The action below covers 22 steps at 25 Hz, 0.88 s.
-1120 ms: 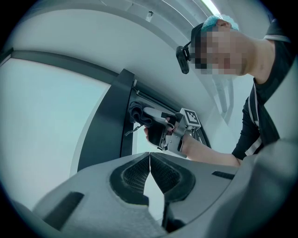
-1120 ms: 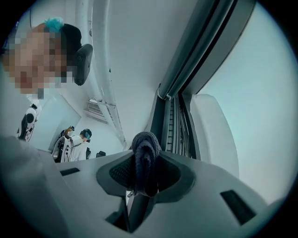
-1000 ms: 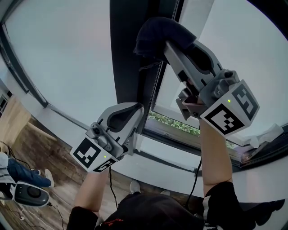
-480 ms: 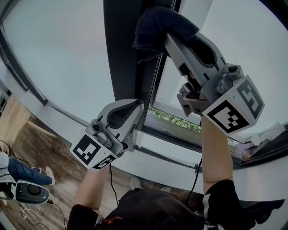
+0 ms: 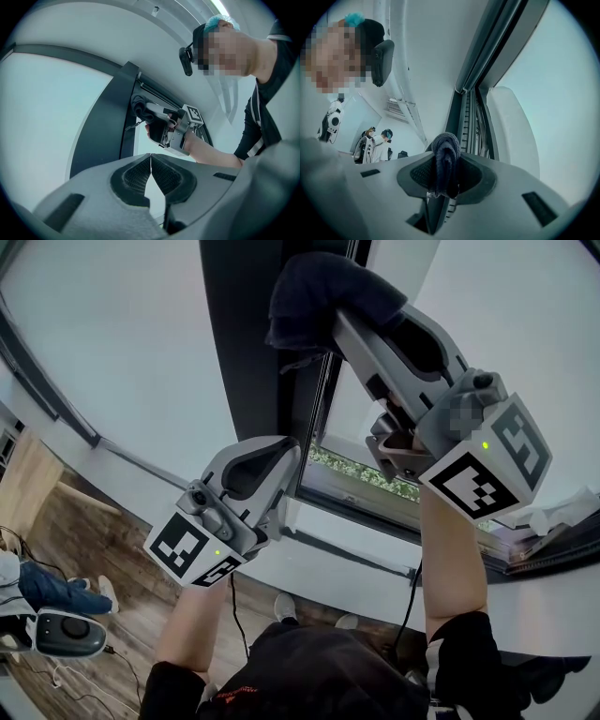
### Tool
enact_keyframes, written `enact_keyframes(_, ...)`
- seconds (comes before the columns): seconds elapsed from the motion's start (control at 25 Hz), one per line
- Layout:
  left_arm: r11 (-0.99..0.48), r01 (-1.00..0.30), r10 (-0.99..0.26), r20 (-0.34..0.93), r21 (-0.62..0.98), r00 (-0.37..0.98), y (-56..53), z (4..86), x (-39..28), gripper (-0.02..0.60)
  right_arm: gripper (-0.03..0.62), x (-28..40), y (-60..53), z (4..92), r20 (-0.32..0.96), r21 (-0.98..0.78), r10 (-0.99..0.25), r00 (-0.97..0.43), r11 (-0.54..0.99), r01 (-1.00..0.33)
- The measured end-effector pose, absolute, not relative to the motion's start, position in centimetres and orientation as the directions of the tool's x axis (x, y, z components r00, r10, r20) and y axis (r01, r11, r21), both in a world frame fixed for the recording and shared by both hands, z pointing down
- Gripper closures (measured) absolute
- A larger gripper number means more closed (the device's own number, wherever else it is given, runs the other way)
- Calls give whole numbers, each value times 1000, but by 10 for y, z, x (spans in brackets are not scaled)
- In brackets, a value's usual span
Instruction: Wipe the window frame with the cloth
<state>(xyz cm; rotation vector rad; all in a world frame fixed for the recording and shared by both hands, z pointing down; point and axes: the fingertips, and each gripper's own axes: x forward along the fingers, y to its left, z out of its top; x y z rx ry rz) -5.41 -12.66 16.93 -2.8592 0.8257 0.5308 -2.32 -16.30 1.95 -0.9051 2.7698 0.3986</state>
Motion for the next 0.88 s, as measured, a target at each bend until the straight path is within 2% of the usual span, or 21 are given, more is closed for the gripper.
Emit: enact_keyframes(0.88, -825, -558, -560, -264, 89, 785, -129, 235, -46, 562, 490, -15, -170, 142, -134, 26, -537, -833, 838, -545)
